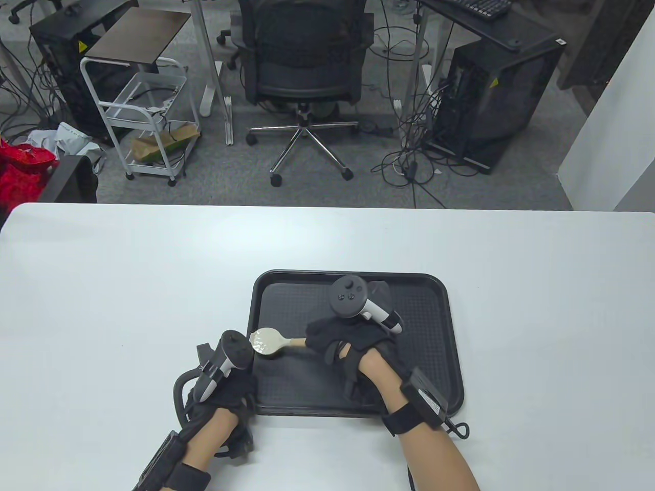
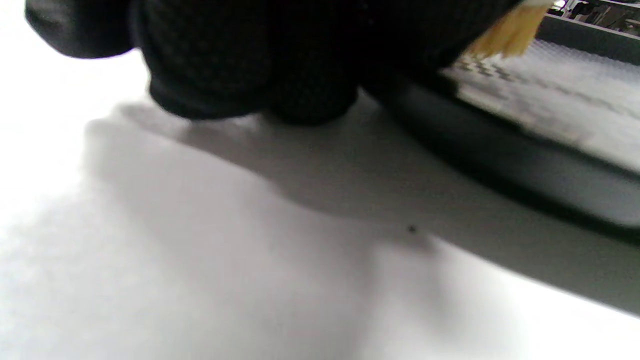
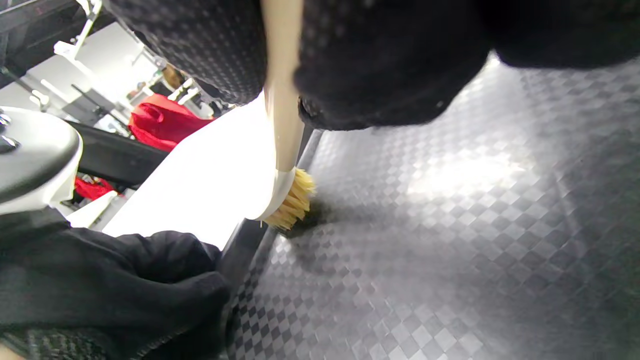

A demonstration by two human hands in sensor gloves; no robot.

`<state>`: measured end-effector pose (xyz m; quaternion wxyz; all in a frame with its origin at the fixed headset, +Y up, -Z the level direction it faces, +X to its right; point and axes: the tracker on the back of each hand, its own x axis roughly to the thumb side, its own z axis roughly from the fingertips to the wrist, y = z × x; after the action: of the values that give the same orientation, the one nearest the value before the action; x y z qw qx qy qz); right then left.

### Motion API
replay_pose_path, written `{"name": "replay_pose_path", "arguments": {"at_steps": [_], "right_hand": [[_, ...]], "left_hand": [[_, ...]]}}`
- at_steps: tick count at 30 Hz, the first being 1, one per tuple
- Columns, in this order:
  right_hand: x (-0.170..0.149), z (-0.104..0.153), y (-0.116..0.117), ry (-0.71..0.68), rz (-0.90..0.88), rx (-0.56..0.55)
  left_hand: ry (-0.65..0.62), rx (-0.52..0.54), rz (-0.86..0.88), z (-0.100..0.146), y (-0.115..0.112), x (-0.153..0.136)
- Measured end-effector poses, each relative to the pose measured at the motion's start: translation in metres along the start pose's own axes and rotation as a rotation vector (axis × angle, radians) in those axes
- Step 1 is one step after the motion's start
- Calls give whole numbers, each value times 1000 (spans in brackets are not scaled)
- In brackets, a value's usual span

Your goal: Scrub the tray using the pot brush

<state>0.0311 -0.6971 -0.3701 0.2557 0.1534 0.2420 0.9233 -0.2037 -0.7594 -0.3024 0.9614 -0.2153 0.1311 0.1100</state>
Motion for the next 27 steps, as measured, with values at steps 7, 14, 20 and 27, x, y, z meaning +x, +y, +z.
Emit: {"name": "replay_pose_path", "arguments": {"at_steps": [7,14,20,27], "right_hand": [[-23,3,-14,66,-18,37],[-57,13,-34,140,-55,95],[-87,25,-52,196,-109,71],[-125,44,-72,271,-165,17]], "left_hand": [[-1,0,0,0,0,0],[-1,1,1,0,0,0],[-1,2,-1,0,0,0],[0,3,-2,0,0,0]]}}
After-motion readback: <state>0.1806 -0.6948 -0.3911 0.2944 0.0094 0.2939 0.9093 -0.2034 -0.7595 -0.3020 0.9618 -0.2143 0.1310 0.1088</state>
